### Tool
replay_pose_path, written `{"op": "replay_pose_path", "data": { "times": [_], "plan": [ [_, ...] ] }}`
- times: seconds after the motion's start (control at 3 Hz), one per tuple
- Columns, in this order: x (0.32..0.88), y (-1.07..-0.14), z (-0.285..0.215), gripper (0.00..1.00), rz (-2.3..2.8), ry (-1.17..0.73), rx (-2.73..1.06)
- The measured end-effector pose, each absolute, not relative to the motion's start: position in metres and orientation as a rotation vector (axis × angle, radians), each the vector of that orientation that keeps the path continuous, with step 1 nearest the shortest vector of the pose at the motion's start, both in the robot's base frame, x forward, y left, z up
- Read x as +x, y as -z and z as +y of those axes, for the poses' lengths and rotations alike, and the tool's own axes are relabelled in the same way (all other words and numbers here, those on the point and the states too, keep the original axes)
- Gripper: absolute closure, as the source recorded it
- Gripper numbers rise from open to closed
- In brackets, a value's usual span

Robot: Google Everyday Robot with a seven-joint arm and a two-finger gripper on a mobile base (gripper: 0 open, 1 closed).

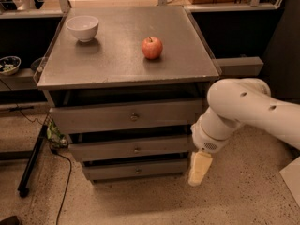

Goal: Open bottom drawer

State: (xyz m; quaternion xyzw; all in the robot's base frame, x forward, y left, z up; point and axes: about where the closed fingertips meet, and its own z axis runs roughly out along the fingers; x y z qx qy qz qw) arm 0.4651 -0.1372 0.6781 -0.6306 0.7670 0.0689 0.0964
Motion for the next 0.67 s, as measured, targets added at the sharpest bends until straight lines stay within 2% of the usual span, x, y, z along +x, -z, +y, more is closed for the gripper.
{"op": "replay_pose_path", "data": {
  "times": [0.67],
  "plan": [
    [0.455, -0.587, -0.117, 0.00, 2.360, -0.244, -1.923]
  ]
}}
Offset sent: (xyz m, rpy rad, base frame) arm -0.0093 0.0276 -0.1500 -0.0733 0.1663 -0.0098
